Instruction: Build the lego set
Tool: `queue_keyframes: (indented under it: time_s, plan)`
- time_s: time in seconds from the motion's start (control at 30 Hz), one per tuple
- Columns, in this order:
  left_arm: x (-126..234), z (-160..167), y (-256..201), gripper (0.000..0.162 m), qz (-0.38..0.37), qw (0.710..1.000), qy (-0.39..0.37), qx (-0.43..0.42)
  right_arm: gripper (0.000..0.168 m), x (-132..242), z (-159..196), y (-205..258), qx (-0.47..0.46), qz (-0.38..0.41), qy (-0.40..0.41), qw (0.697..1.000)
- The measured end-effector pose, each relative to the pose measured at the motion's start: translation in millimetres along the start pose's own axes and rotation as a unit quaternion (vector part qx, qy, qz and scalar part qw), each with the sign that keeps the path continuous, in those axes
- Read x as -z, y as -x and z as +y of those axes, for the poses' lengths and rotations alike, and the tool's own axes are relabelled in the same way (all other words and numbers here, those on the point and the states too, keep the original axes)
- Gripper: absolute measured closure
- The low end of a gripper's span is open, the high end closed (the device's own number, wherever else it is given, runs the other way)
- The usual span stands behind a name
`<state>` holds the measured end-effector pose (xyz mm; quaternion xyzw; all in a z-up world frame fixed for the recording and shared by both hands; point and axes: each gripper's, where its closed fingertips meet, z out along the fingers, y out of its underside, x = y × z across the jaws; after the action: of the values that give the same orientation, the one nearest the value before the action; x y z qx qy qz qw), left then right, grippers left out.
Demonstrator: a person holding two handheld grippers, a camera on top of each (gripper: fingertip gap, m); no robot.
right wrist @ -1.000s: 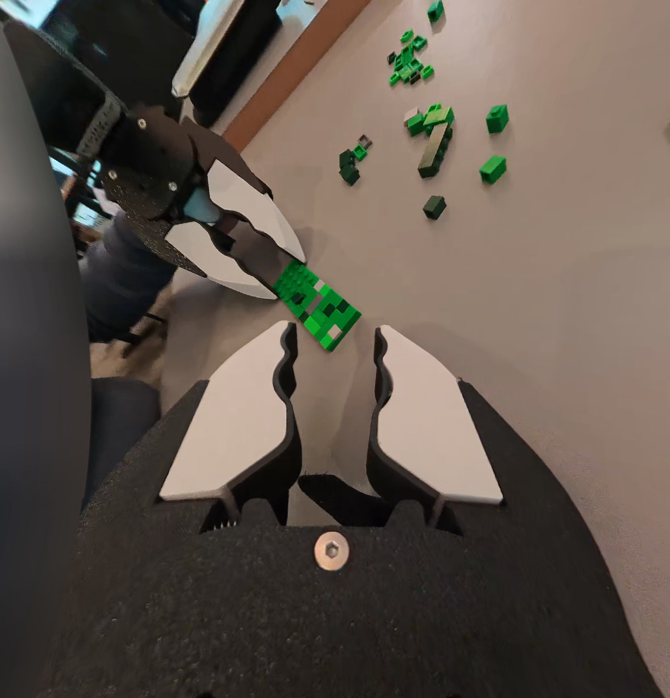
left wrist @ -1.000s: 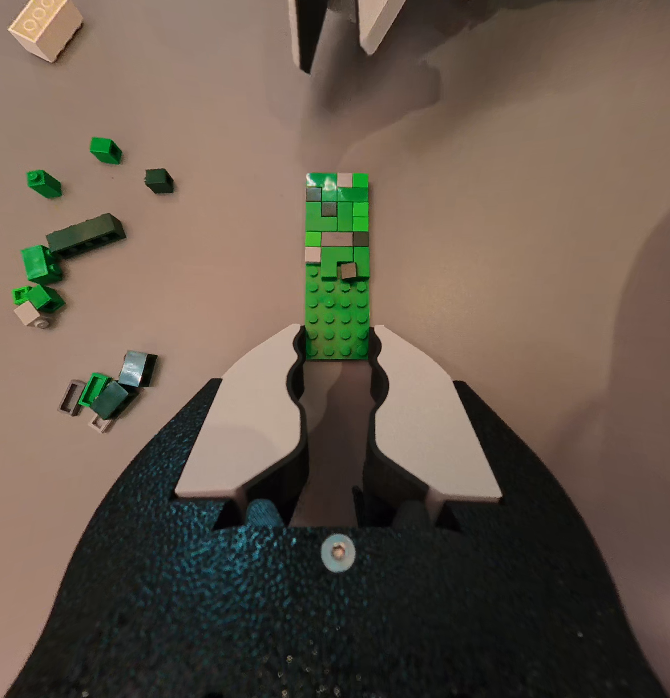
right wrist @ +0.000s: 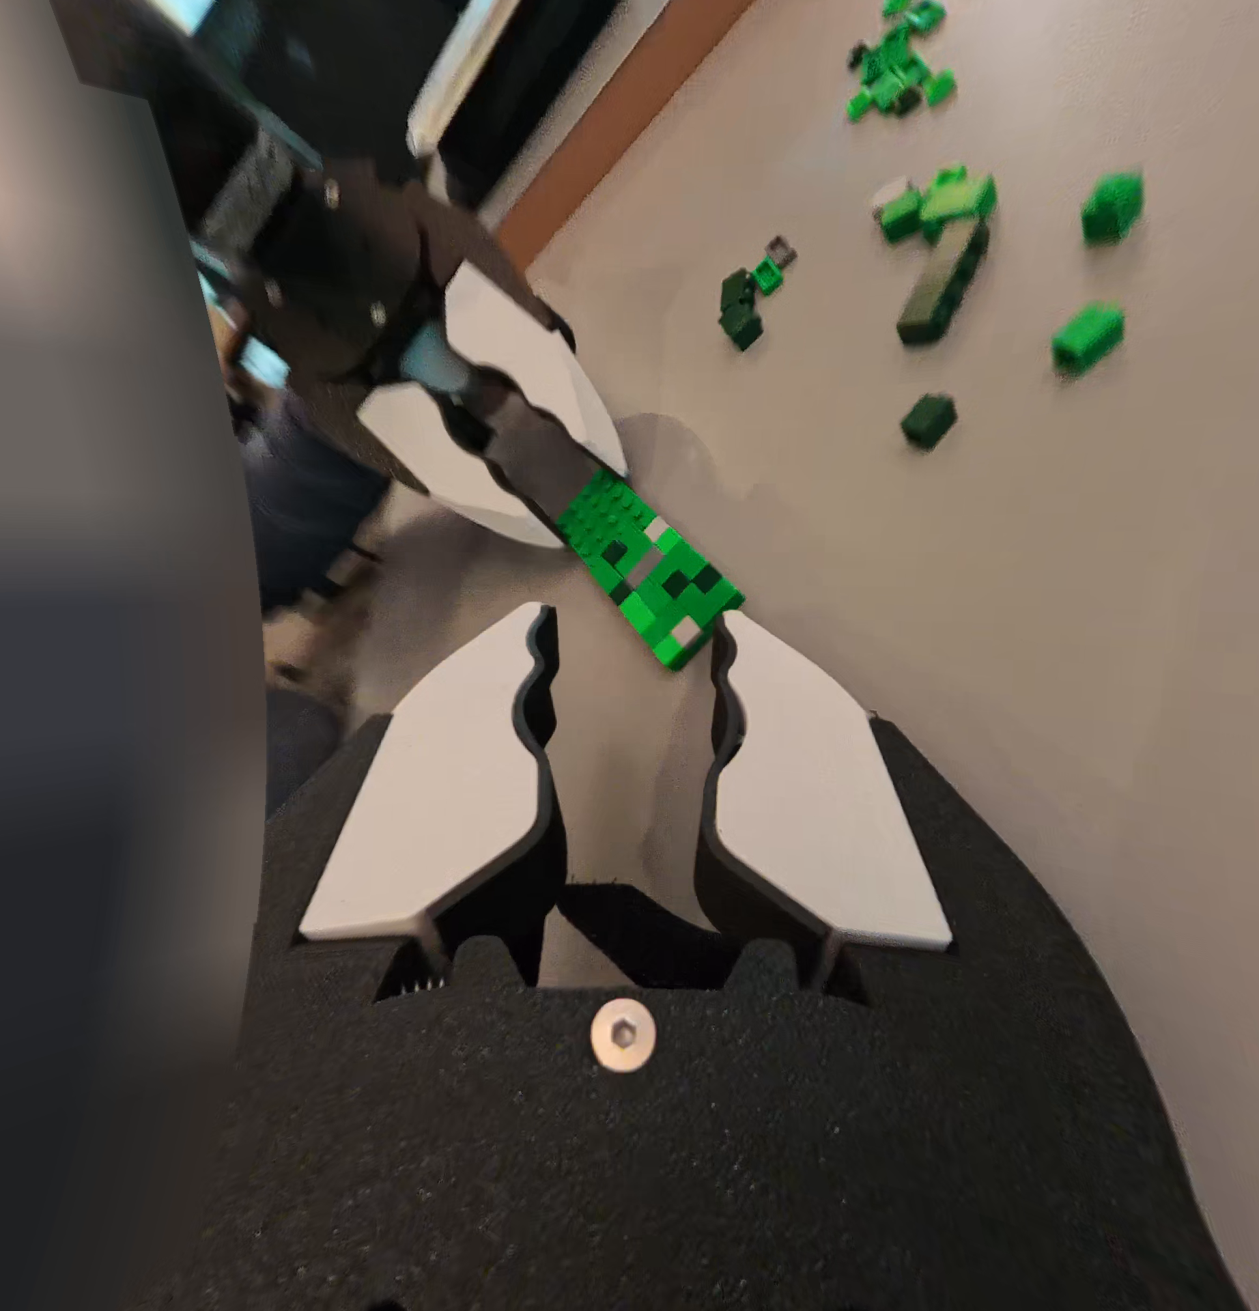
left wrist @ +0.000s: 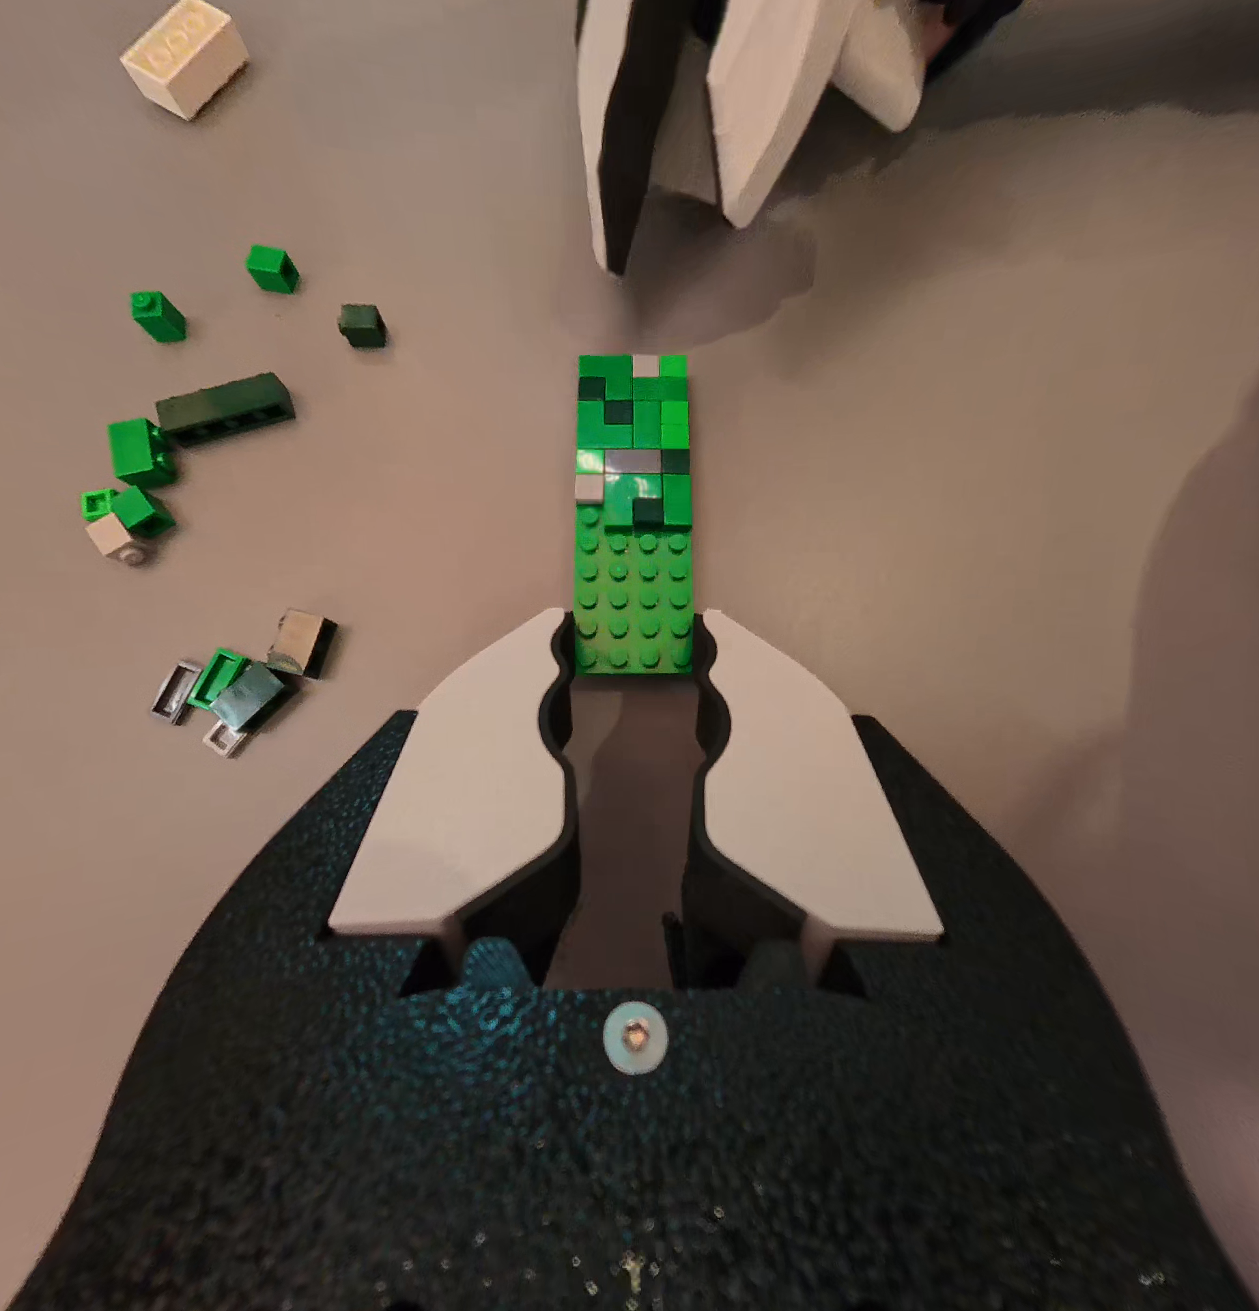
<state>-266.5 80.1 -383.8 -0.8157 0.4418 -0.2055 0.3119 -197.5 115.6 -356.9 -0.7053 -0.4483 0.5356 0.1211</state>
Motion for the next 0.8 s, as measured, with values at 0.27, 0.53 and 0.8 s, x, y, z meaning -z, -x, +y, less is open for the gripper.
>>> queue_keyframes:
  time_s: [0.27, 0.53, 0.8]
  plan:
    - [-3.1, 3.1, -1.6, 0.131, 0.014, 1.000, 0.009, 0.000, 0.116, -19.5, 9.0, -1.6, 0.380, 0.064, 0.130, 0.913]
    - [-4.9, 4.1, -3.4, 0.131, 0.020, 1.000, 0.007, -0.005, 0.125, -40.1, 20.5, -12.4, 0.437, 0.037, 0.255, 0.862]
    - [1.2, -5.2, 2.1, 0.122, -0.024, 0.999, -0.035, -0.030, 0.135, -37.4, 17.1, -16.2, 0.447, 0.054, 0.252, 0.857]
